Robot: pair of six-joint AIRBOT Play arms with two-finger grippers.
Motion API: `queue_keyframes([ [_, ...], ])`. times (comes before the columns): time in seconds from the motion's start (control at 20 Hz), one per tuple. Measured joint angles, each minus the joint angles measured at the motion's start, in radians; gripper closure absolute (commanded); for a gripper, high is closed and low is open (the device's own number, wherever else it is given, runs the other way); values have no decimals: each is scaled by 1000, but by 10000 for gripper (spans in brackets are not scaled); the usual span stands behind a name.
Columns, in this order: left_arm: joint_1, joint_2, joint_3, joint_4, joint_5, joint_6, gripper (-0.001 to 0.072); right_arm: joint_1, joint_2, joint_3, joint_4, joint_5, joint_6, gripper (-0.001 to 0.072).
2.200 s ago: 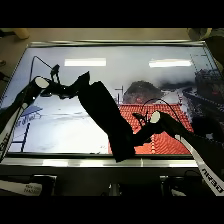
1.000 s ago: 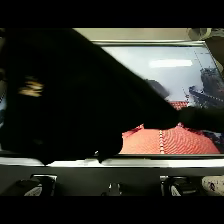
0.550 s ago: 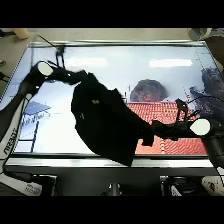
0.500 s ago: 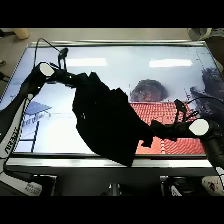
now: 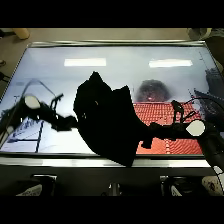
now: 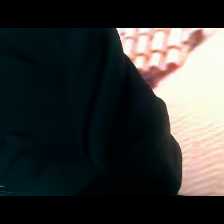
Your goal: Fold the shirts.
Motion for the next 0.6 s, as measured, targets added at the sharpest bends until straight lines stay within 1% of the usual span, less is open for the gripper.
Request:
queue_keyframes([
  [0.1,-47,80,-189,-69,78,-21,101,0,0,0,-4,-2,-10,694],
  [0.2,-108,117,-304,-145,166,-31,101,0,0,0,-9,-7,-19,693],
  [0.3,-177,129,-366,-219,269,-40,104,0,0,0,-12,-8,-25,693],
  [0.45,-275,111,-403,-354,414,-48,124,0,0,0,-14,-6,-29,693],
  [0.5,-303,102,-407,-383,463,-49,259,0,0,0,-14,-3,-29,693],
  [0.55,-328,88,-406,-404,521,-52,490,0,0,0,-14,0,-32,693],
  [0.6,-346,73,-403,-414,574,-60,672,0,0,1,-13,0,-32,693],
])
